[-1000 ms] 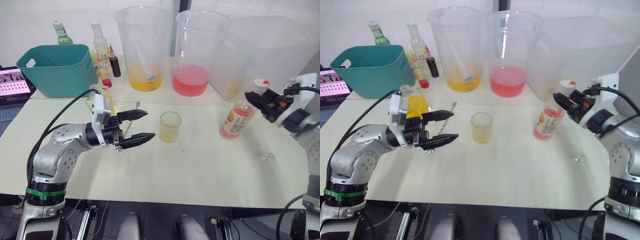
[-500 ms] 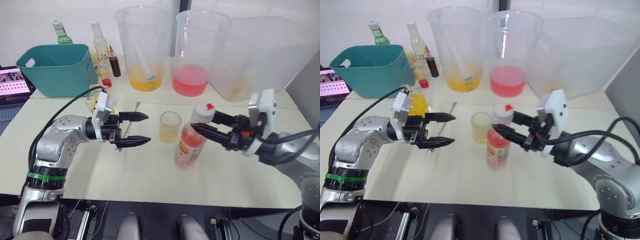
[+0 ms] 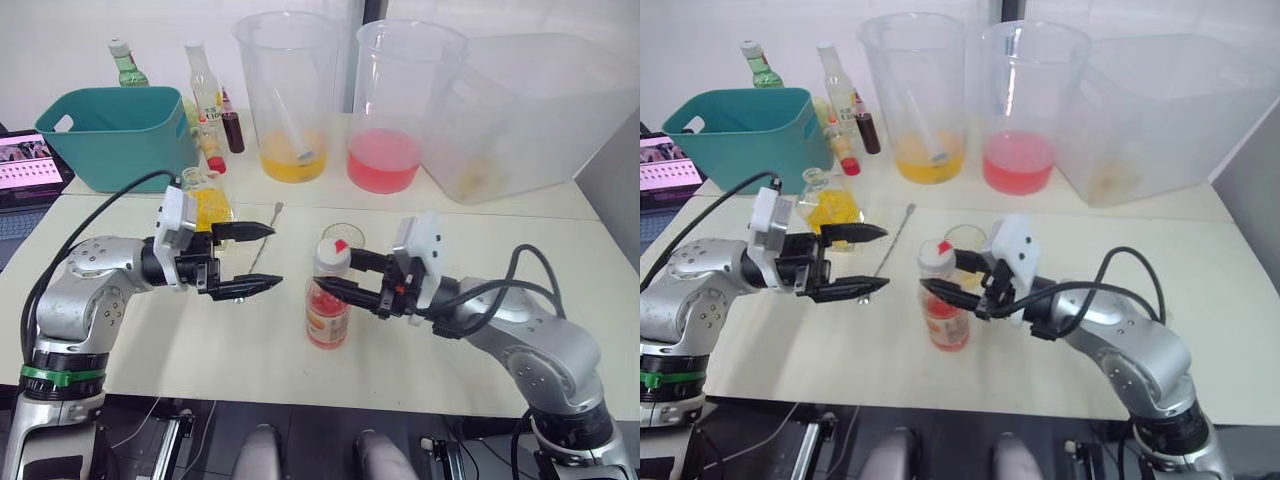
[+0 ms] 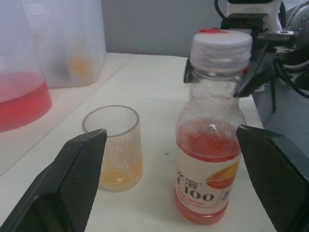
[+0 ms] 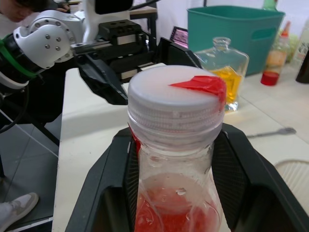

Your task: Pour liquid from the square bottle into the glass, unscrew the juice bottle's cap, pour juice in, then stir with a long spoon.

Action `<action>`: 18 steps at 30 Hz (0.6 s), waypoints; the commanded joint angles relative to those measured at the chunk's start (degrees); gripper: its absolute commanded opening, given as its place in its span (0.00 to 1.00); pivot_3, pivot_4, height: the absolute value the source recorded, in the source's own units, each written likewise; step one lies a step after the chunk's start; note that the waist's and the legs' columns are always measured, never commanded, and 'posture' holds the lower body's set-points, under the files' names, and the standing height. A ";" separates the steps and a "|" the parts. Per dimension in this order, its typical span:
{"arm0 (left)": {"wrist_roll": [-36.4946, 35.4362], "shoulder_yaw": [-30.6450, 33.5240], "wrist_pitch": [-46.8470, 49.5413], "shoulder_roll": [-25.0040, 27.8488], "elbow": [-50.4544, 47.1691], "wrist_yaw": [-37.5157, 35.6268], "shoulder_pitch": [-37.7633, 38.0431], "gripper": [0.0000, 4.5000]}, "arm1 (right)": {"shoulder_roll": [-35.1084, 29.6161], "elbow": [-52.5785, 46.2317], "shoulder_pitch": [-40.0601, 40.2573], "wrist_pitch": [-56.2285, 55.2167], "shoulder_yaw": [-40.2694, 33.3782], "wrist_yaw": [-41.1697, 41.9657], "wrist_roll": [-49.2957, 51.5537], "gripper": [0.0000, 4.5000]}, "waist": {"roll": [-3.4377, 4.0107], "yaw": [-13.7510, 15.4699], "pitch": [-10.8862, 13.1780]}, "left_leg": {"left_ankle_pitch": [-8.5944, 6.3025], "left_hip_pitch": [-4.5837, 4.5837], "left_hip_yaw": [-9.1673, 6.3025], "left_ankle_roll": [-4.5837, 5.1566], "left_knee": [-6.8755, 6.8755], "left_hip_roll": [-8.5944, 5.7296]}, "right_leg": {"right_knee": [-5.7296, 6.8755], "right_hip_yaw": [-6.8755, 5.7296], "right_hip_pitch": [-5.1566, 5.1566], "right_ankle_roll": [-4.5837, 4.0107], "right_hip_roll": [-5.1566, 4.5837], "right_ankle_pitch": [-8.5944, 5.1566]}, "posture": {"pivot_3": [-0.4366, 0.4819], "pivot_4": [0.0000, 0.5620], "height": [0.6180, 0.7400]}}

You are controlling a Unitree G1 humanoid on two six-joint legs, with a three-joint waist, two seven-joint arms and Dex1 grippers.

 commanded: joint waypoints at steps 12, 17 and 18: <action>-1.27 4.26 -0.84 4.30 -4.85 0.19 5.77 1.00 | -2.09 2.68 0.12 -2.95 -2.19 8.97 0.70 0.99 | 0.00 -0.05 0.00 | 0.00 0.01 -0.03 0.00 -0.01 0.02 | 0.01 -0.07 0.00 -0.01 0.00 0.00 | 0.48 0.27 0.83; -1.80 6.61 -1.03 4.60 -7.36 1.93 8.77 1.00 | -5.27 8.19 -2.94 -5.25 -2.42 16.45 -0.49 0.99 | -0.02 -0.04 0.01 | 0.00 0.01 -0.03 0.00 -0.01 0.02 | -0.01 -0.09 0.01 -0.01 -0.01 0.00 | 0.48 0.27 0.83; -1.90 6.97 -0.92 4.61 -7.78 2.22 9.20 1.00 | -5.60 8.62 -3.36 -5.38 -2.31 17.53 -0.54 0.99 | -0.02 -0.05 0.01 | 0.00 0.01 -0.03 0.00 -0.01 0.02 | -0.01 -0.09 0.01 -0.01 -0.01 -0.01 | 0.48 0.27 0.83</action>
